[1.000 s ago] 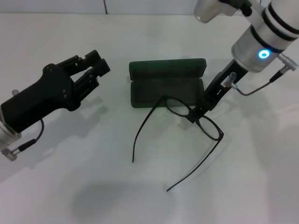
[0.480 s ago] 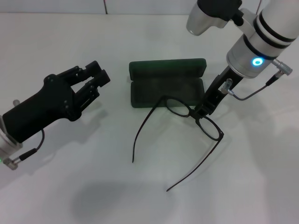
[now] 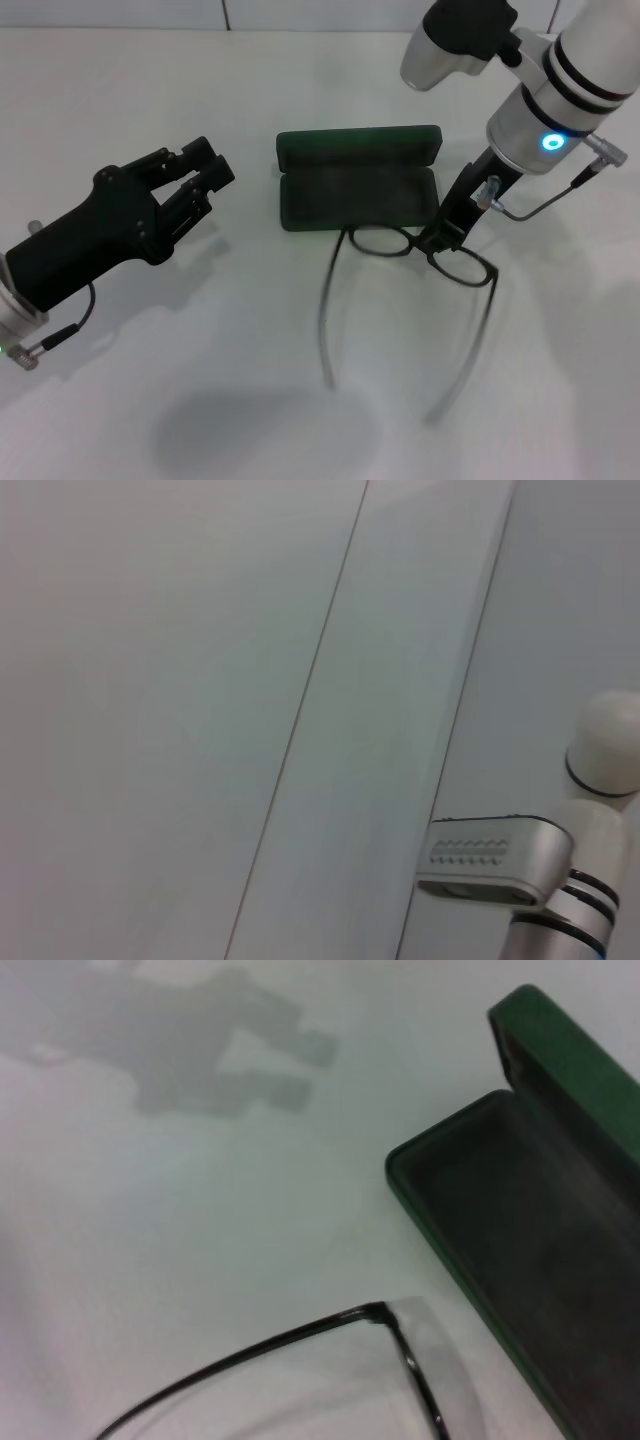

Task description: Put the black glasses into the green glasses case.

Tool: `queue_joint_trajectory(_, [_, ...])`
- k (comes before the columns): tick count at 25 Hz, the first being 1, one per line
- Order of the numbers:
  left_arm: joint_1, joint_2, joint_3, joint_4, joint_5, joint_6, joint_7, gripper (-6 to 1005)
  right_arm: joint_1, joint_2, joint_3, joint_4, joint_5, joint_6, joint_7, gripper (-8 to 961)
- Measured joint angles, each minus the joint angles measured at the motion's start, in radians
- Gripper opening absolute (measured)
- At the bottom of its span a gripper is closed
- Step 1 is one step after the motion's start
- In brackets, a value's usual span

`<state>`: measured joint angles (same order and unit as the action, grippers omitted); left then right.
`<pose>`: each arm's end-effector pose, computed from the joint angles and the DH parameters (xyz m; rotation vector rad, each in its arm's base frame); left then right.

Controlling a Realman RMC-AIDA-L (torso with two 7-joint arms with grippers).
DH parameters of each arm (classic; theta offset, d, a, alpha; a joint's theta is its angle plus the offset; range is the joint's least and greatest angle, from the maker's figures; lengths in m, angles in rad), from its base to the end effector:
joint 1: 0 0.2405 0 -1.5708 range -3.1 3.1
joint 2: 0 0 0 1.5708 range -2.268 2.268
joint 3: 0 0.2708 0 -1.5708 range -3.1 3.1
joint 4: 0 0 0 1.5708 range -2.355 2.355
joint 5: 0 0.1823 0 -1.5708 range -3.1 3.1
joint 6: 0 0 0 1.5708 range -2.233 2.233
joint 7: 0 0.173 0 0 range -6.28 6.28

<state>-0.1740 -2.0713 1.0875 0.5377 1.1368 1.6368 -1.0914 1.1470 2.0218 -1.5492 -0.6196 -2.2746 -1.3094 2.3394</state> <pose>-0.2605 0.2544 -0.0026 -2.2403 -0.5965 -1.2844 0.1268 0.3942 -0.0993 -2.9126 0.5899 -0.5835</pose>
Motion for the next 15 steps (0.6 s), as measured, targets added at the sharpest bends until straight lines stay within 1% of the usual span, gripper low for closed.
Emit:
queue_joint_trajectory(2, [0.000,0.000,0.000,-0.001,0.000,0.000,0.000,306,-0.034,0.000,-0.013,-0.061,0.001,-0.009,0.000,151])
queue_joint_trajectory(6, [0.003,0.003,-0.002,-0.001,-0.002,0.002,0.002,305,-0.132,-0.002,-0.004,-0.204,0.009,-0.031,-0.003,90])
queue_joint_trajectory(8, [0.004,0.005,-0.011,-0.002,-0.004,0.015,0.002,305,-0.194,-0.003,0.038,-0.272,0.021,-0.050,-0.028,59])
queue_joint_trajectory(10, [0.004,0.008,-0.034,-0.010,-0.002,0.047,0.007,304,-0.249,-0.002,0.084,-0.311,0.049,-0.072,-0.071,29])
queue_joint_trajectory(12, [0.004,0.011,-0.055,-0.024,-0.002,0.090,0.020,303,-0.302,-0.002,0.132,-0.340,0.104,-0.097,-0.129,28])
queue_joint_trajectory(15, [-0.007,0.014,-0.090,-0.051,-0.008,0.156,0.029,303,-0.397,-0.003,0.231,-0.366,0.238,-0.146,-0.274,27])
